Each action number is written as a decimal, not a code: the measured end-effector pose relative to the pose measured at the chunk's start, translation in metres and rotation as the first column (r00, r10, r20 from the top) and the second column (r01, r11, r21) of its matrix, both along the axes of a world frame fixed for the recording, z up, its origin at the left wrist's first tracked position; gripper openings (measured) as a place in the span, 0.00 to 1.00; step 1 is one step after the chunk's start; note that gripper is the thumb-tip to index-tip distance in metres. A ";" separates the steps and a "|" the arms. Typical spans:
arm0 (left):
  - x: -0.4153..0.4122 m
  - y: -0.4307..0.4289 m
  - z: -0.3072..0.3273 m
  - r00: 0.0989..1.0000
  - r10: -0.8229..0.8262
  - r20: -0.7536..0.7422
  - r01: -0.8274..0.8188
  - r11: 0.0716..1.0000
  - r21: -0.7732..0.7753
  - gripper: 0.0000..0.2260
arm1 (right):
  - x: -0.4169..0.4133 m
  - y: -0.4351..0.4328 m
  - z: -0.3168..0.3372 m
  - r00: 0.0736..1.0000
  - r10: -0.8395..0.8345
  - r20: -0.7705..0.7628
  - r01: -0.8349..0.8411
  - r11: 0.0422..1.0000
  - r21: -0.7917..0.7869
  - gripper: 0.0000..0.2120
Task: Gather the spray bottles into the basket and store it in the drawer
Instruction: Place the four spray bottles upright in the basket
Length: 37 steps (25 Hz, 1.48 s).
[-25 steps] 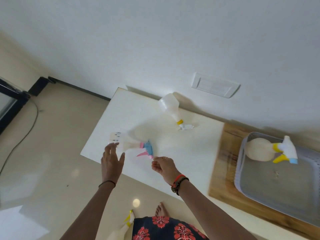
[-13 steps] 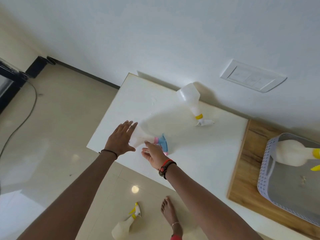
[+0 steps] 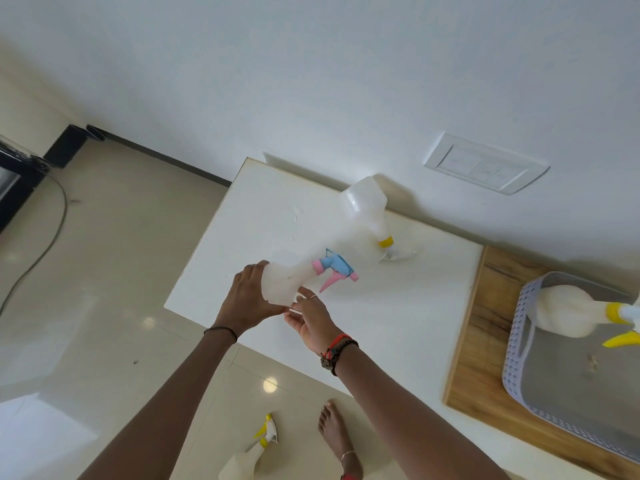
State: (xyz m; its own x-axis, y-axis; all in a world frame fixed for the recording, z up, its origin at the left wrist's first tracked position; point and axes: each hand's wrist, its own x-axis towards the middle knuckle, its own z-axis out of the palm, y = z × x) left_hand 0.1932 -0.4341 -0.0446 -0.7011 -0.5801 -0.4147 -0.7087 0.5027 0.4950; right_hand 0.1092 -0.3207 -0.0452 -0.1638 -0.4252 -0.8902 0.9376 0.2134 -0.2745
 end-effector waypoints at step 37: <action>-0.183 0.470 0.036 0.895 -0.288 -0.340 0.378 0.895 0.237 0.41 | -0.161 0.502 0.073 0.858 -0.245 -0.452 0.324 0.940 0.106 0.14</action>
